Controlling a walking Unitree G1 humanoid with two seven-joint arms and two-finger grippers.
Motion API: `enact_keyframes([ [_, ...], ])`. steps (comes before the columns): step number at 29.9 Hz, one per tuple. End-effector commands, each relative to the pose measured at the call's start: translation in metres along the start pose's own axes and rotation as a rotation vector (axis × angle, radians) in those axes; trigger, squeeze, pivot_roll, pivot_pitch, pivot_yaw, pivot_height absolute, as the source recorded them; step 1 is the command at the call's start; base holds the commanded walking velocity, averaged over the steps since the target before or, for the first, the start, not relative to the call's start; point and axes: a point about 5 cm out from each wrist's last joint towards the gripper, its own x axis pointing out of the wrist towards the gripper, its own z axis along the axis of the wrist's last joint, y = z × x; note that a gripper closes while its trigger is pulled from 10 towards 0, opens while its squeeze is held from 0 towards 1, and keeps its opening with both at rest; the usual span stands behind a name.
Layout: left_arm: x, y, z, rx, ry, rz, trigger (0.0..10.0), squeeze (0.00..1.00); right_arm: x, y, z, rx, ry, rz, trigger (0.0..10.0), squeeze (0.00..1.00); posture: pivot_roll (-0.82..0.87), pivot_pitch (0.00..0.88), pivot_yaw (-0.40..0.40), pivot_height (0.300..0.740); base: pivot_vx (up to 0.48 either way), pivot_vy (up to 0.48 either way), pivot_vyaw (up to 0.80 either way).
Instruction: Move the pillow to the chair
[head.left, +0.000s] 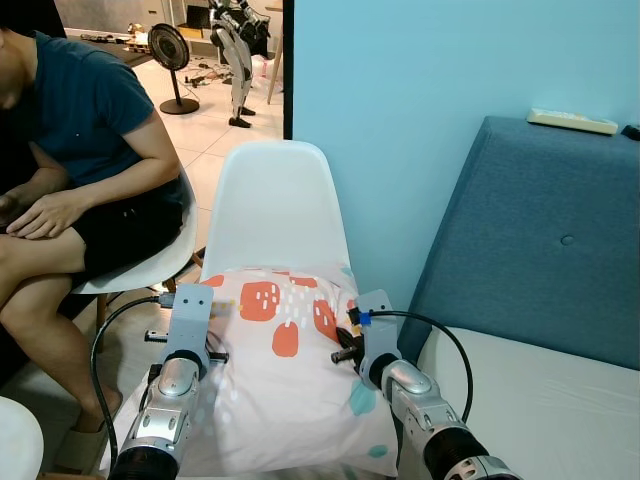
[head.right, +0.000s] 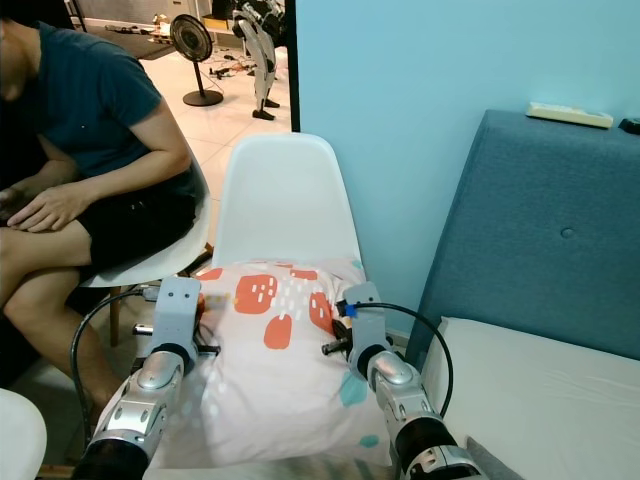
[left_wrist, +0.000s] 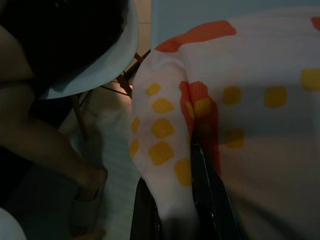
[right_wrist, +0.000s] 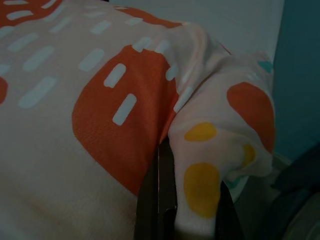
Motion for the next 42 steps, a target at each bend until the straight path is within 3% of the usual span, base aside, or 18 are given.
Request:
enact_keyframes([
  [1,0.003,0.005,0.0,0.045,0.009,0.032,10.0,0.0,0.002,-0.003,0.009,-0.006,-0.042,-0.029,10.0,0.0,-0.01,0.014,-0.055,0.74,0.0,0.0,0.0],
  [9,0.005,0.011,-0.011,0.087,0.096,0.043,10.0,0.0,0.004,0.003,0.006,-0.007,-0.019,0.002,10.0,0.0,0.01,0.014,-0.059,0.74,0.0,0.0,0.0],
  [22,0.007,0.02,-0.002,0.074,0.047,0.112,10.0,0.0,0.011,-0.005,0.03,-0.009,-0.088,-0.024,10.0,0.0,0.01,0.007,-0.057,0.74,0.0,0.0,0.0],
  [28,0.012,0.02,0.012,0.063,-0.024,0.119,10.0,0.0,0.012,-0.009,0.041,-0.011,-0.137,-0.037,10.0,0.0,0.01,0.019,-0.057,0.74,0.0,0.0,0.0],
  [31,0.014,0.022,0.034,0.029,-0.144,0.144,10.0,0.0,0.01,-0.016,0.059,0.05,-0.262,-0.07,10.0,0.0,0.02,0.016,-0.058,0.74,0.0,0.0,0.0],
  [32,0.019,0.023,0.045,0.001,-0.159,0.135,10.0,0.0,0.011,-0.019,0.066,0.084,-0.295,-0.083,10.0,0.0,0.02,0.014,-0.057,0.74,0.0,0.0,0.0],
  [34,0.021,0.023,0.047,-0.004,-0.155,0.13,10.0,0.0,0.011,-0.02,0.068,0.092,-0.298,-0.083,10.0,0.0,0.02,0.014,-0.057,0.74,0.0,0.0,0.0],
  [37,0.041,0.028,0.073,0.041,-0.16,0.125,10.0,0.0,0.022,-0.014,0.089,-0.069,-0.251,-0.031,10.0,0.0,0.01,0.008,-0.046,0.74,0.0,0.0,0.0],
  [39,0.051,0.034,0.121,0.046,-0.269,0.139,10.0,0.0,0.026,-0.016,0.13,-0.055,-0.355,-0.037,10.0,0.0,0.01,0.005,-0.041,0.74,0.0,0.0,0.0],
  [42,0.051,0.046,0.192,0.035,-0.466,0.18,10.0,0.0,0.021,-0.02,0.189,-0.034,-0.541,-0.049,10.0,0.0,0.01,0.0,-0.028,0.74,0.0,0.0,0.0],
])
